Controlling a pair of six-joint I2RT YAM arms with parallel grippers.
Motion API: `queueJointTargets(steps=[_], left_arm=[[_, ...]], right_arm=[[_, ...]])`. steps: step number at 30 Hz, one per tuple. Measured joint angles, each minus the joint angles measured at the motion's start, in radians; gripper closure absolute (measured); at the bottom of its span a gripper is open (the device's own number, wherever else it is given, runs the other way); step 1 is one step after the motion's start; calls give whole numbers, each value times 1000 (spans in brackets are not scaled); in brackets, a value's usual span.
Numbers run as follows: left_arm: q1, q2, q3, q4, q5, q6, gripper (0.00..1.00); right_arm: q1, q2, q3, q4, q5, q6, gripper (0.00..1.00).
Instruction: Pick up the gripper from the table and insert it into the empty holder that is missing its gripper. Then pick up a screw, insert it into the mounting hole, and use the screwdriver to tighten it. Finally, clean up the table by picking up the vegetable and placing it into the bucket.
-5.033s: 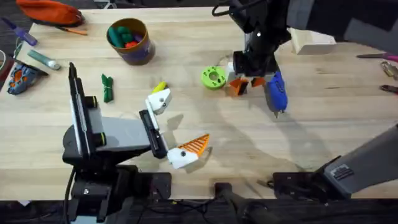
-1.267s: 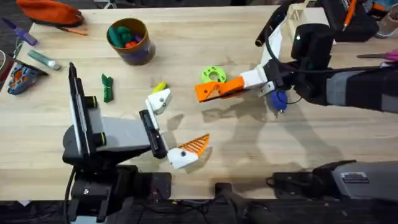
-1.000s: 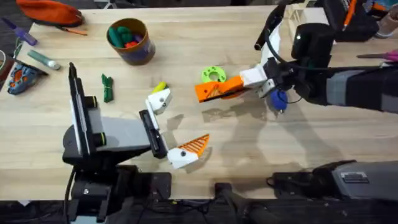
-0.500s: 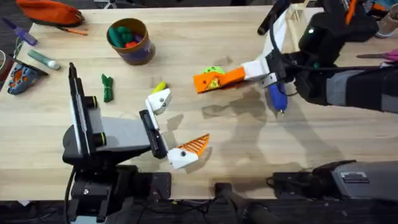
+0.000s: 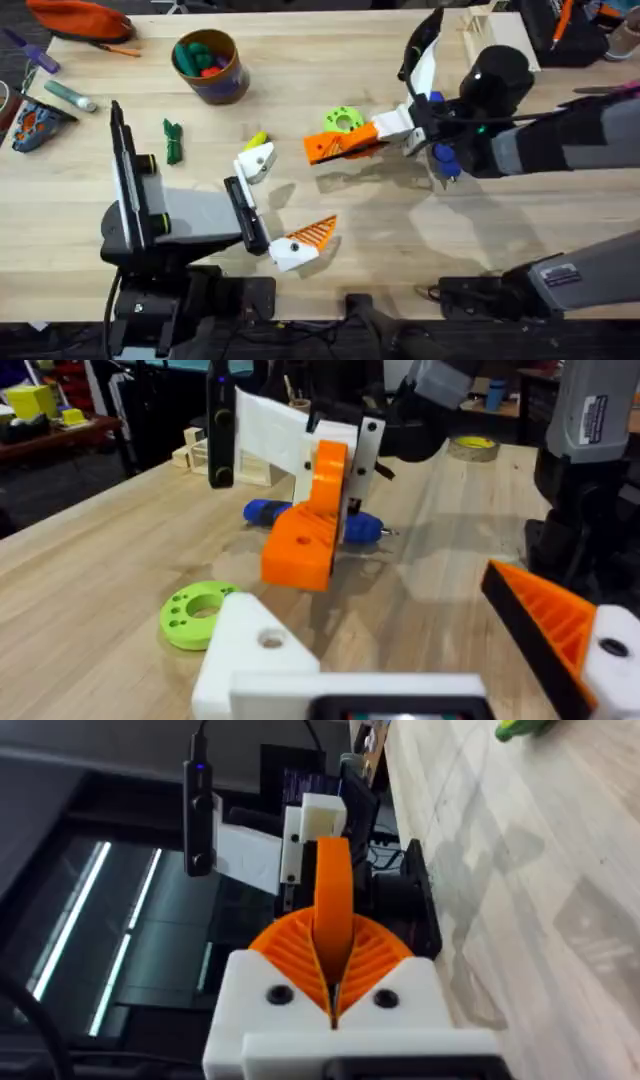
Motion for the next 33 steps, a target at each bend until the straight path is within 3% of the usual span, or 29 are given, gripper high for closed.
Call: queueJointTargets(steps=[12, 33], left_arm=[[0, 0, 0, 0, 0, 0, 15], [0, 0, 0, 0, 0, 0, 13]], right_arm=[[48, 27, 57, 2, -40, 67, 990], [136, 72, 86, 3, -26, -19, 990]])
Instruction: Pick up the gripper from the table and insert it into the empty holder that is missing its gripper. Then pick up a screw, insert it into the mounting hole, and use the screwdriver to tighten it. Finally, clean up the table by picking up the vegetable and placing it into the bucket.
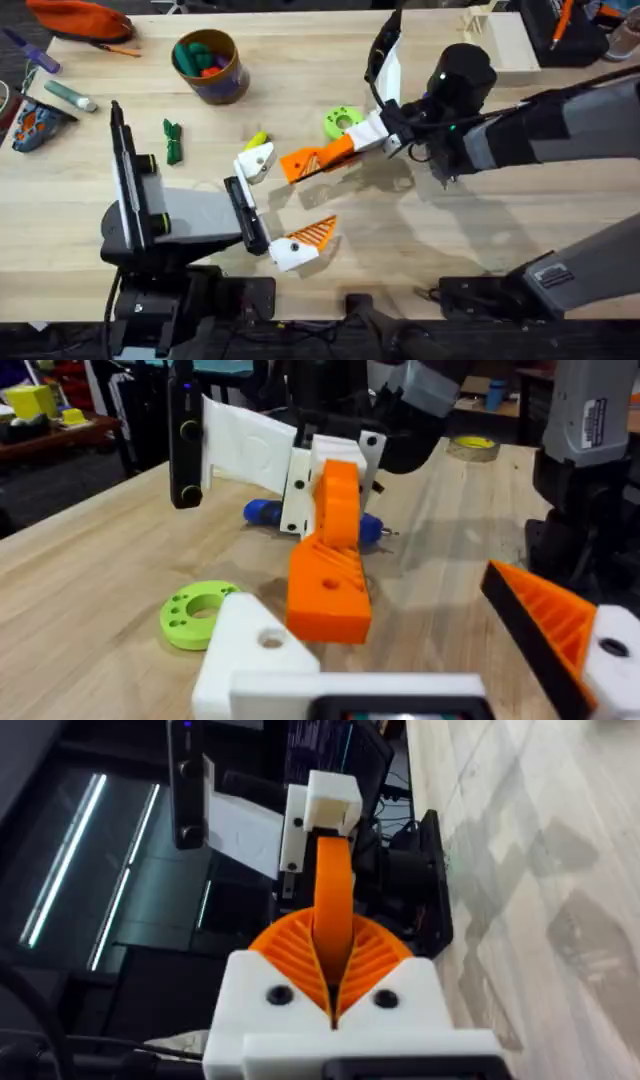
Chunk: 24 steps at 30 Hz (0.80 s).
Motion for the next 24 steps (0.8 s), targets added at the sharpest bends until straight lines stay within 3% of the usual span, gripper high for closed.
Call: queueJointTargets(steps=[24], left_arm=[[0, 0, 0, 0, 0, 0, 14]], right_arm=[[15, 0, 34, -1, 1, 15, 990]])
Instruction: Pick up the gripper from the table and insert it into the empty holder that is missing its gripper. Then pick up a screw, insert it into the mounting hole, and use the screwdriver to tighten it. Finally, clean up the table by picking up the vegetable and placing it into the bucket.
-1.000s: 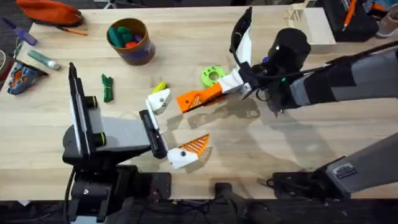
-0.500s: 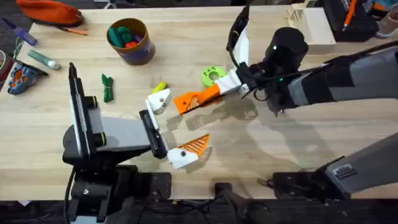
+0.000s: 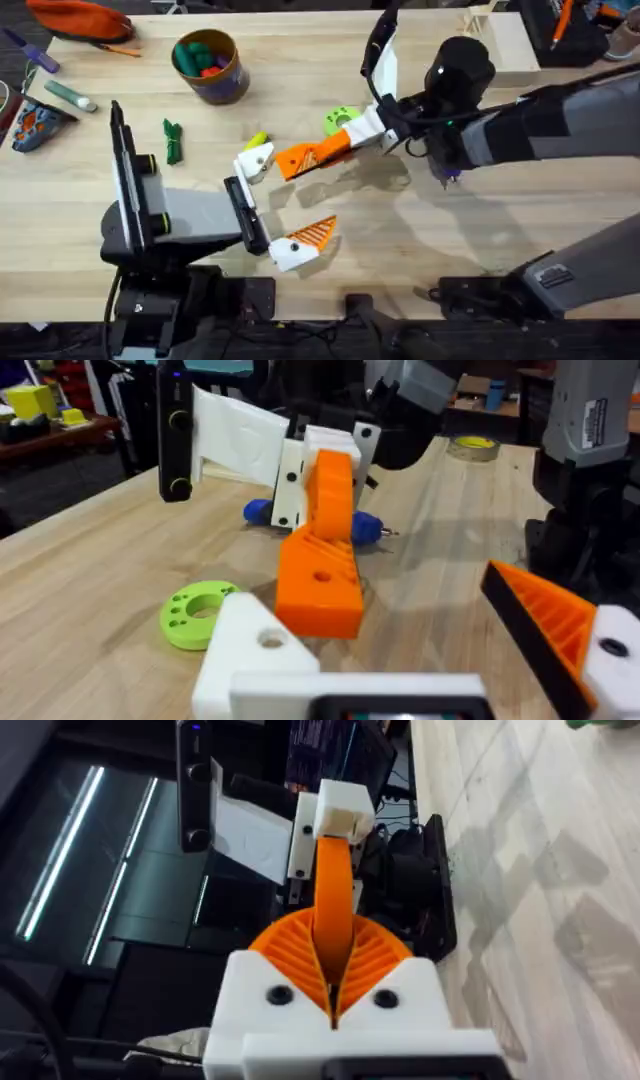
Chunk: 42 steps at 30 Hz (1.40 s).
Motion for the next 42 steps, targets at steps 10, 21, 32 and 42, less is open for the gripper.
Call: queueJointTargets(steps=[10, 21, 32, 42], left_arm=[[0, 0, 0, 0, 0, 0, 14], [0, 0, 0, 0, 0, 0, 14], [0, 0, 0, 0, 0, 0, 14], [0, 0, 0, 1, -5, 0, 14]], right_arm=[[30, 0, 2, -37, 29, 1, 990], [33, 0, 2, -43, 48, 0, 990], [52, 0, 2, -43, 78, 0, 990], [65, 0, 2, -42, 110, -6, 990]])
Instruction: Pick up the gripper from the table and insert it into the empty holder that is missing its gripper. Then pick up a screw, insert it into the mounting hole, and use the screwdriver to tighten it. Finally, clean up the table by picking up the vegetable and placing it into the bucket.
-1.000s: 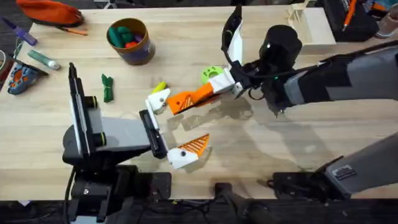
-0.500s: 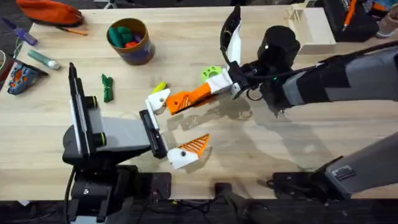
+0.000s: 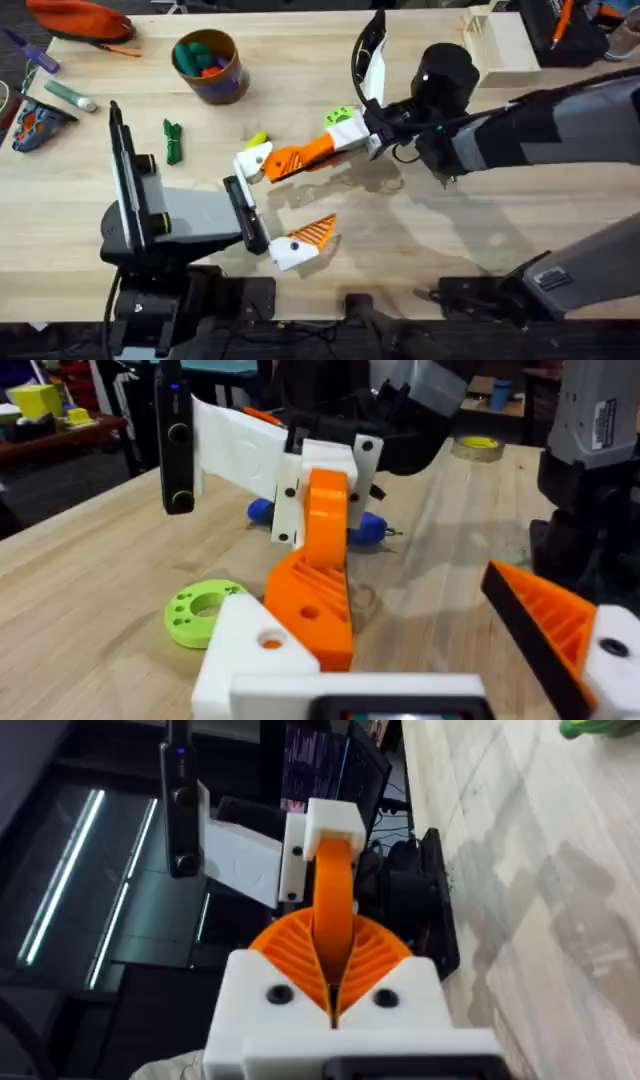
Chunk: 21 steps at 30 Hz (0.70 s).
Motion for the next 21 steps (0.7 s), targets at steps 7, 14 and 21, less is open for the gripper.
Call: queueJointTargets(steps=[7, 14, 21], left_arm=[[1, 0, 0, 0, -6, 0, 13], [1, 0, 0, 0, -6, 0, 14], [1, 0, 0, 0, -2, -2, 15]], right_arm=[[11, 0, 0, 0, 26, -7, 990], [17, 0, 0, 0, 48, -6, 992], [31, 0, 2, 3, 68, 33, 992]])
